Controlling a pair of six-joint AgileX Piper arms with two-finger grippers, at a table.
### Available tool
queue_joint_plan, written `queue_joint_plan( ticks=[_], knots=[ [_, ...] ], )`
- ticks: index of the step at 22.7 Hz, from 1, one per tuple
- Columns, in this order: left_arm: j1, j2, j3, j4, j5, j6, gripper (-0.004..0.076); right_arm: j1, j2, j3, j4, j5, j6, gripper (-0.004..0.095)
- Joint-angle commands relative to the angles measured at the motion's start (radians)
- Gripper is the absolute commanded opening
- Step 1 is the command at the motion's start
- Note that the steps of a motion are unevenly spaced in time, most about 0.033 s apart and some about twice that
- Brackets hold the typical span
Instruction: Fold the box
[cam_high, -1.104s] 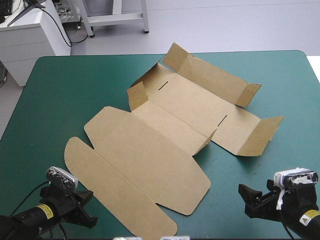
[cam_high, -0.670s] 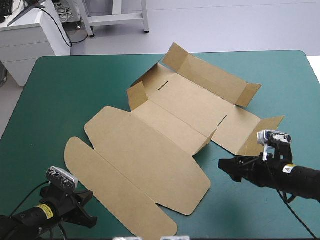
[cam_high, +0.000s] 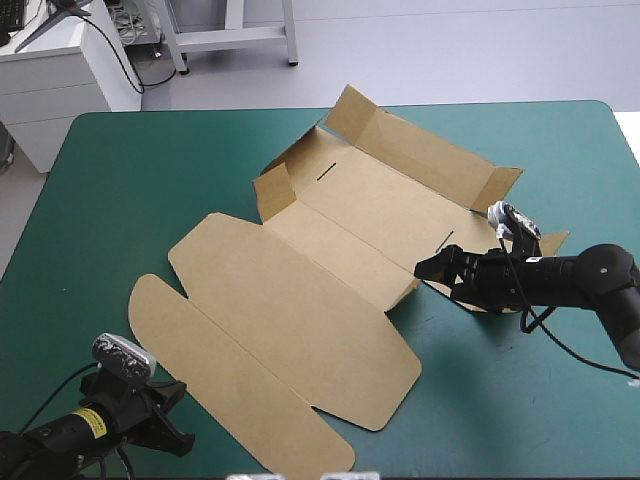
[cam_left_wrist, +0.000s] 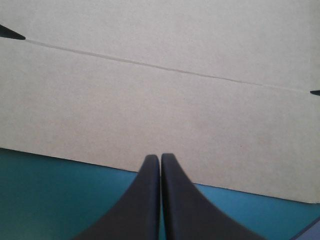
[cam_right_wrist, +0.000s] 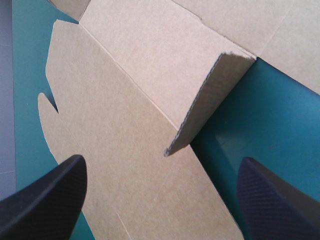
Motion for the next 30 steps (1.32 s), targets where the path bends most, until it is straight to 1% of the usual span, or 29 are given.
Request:
queue_joint_plan(
  ticks=[1,8,10,13,18,20,21,22,23,24,26,27,28,29,30],
  knots=[
    [0.002,0.006,-0.034,-0.021,-0.052,-0.002,-0.0008,0.003,0.03,-0.052,0.07,0.0,0.009,0.0752],
    [0.002,0.006,-0.034,-0.021,-0.052,-0.007,-0.0008,0.01,0.141,-0.062,0.082,-0.007,0.099,0.0741],
    [0.002,0.006,-0.034,-0.021,-0.052,-0.007,-0.0008,0.04,0.151,-0.062,0.098,-0.045,0.101,0.0737],
    [0.002,0.006,-0.034,-0.021,-0.052,-0.007,-0.0008,0.111,0.174,-0.062,0.115,-0.136,0.118,0.0732],
    [0.002,0.006,-0.034,-0.021,-0.052,-0.007,-0.0008,0.14,0.2,-0.062,0.121,-0.196,0.151,0.065],
    [0.002,0.006,-0.034,-0.021,-0.052,-0.007,-0.0008,0.14,0.207,-0.062,0.123,-0.199,0.152,0.0615],
    [0.002,0.006,-0.034,-0.021,-0.052,-0.007,-0.0008,0.14,0.211,-0.062,0.123,-0.199,0.152,0.059],
    [0.002,0.006,-0.034,-0.021,-0.052,-0.007,-0.0008,0.14,0.221,-0.062,0.12,-0.196,0.152,0.0536],
    [0.002,0.006,-0.034,-0.021,-0.052,-0.007,-0.0008,0.14,0.226,-0.062,0.12,-0.196,0.152,0.0506],
    [0.002,0.006,-0.034,-0.021,-0.052,-0.007,-0.0008,0.14,0.24,-0.062,0.12,-0.189,0.152,0.0433],
    [0.002,0.006,-0.034,-0.021,-0.052,-0.007,-0.0008,0.14,0.25,-0.062,0.12,-0.18,0.14,0.0356],
    [0.002,0.006,-0.034,-0.021,-0.052,-0.007,-0.0008,0.14,0.256,-0.062,0.12,-0.173,0.132,0.0291],
    [0.002,0.006,-0.034,-0.021,-0.052,-0.007,-0.0008,0.14,0.261,-0.062,0.12,-0.166,0.122,0.0246],
    [0.002,0.006,-0.034,-0.021,-0.052,-0.007,-0.0008,0.14,0.263,-0.062,0.12,-0.162,0.113,0.0137],
    [0.002,0.006,-0.034,-0.021,-0.052,-0.007,-0.0008,0.14,0.263,-0.062,0.12,-0.162,0.113,0.0099]
  ],
)
